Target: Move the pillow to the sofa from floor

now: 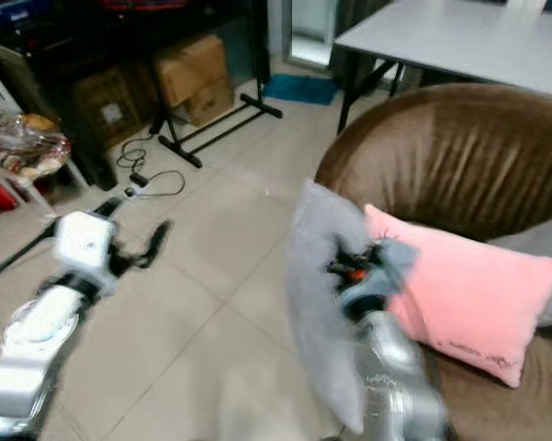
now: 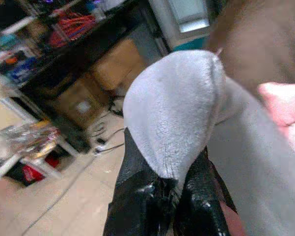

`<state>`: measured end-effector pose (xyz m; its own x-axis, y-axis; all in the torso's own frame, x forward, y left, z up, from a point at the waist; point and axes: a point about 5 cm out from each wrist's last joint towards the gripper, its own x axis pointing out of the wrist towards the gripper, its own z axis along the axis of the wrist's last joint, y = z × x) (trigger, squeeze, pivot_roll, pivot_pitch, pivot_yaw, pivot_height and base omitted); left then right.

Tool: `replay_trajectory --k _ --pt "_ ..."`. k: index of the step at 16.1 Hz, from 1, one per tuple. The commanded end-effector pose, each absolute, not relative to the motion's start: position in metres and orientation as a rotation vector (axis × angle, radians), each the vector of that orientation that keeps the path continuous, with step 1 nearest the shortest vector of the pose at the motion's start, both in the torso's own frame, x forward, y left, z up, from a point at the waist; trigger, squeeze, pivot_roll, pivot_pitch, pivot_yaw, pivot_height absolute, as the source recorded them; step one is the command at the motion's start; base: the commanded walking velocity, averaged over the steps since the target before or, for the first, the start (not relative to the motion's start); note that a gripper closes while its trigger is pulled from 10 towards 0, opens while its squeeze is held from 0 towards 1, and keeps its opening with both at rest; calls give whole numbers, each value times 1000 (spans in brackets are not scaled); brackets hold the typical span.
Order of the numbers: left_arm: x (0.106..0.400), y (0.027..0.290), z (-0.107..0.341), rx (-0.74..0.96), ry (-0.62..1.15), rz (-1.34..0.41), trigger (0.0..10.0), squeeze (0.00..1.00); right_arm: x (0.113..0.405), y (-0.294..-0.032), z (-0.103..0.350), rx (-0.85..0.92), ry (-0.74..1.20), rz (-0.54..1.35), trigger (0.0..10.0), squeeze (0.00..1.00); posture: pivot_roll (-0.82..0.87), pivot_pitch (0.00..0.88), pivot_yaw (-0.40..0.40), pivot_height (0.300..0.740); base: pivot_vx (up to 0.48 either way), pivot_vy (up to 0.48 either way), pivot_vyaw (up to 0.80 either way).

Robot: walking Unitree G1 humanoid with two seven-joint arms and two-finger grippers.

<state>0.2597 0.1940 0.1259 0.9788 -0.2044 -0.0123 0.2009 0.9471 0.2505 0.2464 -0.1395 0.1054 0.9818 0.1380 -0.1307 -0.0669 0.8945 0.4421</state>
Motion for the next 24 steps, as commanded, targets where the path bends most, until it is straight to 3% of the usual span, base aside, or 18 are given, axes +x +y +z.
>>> replay_trajectory --k 1,5,10,21,24 --pt "264 185 133 249 -46 -232 10000 149 249 -147 118 444 83 91 10000 0 -79 25 95 740 0 352 -756" --pt "263 185 134 251 -53 -228 10000 149 252 -144 119 442 75 109 10000 0 -74 24 93 740 0 264 -663" --pt "262 184 136 232 -60 -252 10000 173 258 -138 134 408 21 174 10000 0 -71 20 93 740 0 0 0" --pt "261 180 143 216 -81 -310 10000 184 269 -137 162 436 -78 183 10000 0 -61 13 85 740 342 0 0" --pt "261 179 144 214 -84 -323 10000 188 271 -138 170 458 -105 177 10000 0 -60 6 87 740 368 0 -690"
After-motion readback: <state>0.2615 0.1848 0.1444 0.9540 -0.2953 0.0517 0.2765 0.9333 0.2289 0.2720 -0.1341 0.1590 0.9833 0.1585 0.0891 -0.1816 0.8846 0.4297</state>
